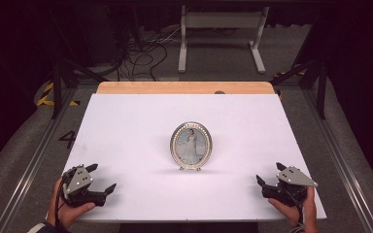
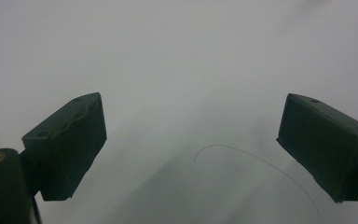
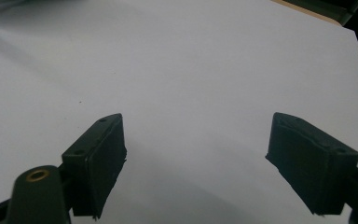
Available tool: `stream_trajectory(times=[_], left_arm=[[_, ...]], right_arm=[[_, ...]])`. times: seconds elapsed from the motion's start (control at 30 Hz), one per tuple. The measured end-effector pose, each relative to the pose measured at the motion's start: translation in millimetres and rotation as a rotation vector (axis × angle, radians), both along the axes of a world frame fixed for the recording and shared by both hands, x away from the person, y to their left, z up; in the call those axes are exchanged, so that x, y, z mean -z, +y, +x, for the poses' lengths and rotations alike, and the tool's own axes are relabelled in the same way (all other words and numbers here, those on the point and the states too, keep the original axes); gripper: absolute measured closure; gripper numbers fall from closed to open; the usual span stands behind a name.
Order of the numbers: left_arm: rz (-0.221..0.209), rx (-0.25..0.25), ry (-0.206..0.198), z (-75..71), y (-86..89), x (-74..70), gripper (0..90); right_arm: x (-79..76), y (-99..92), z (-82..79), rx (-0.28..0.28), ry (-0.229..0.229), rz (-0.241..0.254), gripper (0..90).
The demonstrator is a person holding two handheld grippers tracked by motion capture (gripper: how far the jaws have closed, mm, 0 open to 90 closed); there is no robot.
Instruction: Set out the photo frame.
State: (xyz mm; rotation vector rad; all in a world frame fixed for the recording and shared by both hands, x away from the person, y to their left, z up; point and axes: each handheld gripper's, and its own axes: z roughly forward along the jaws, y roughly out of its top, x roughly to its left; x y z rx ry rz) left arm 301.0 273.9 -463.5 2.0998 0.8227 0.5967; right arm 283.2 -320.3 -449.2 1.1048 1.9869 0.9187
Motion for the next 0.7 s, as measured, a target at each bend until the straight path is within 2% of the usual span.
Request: stream_trajectory(times=[0.7], left_arm=[[0.010, 0.000, 0.006, 0.7, -0.4, 0.9, 8.1]], right_arm=[[0.8, 0.6, 0.7, 0.000, 0.000, -0.002, 19.0]])
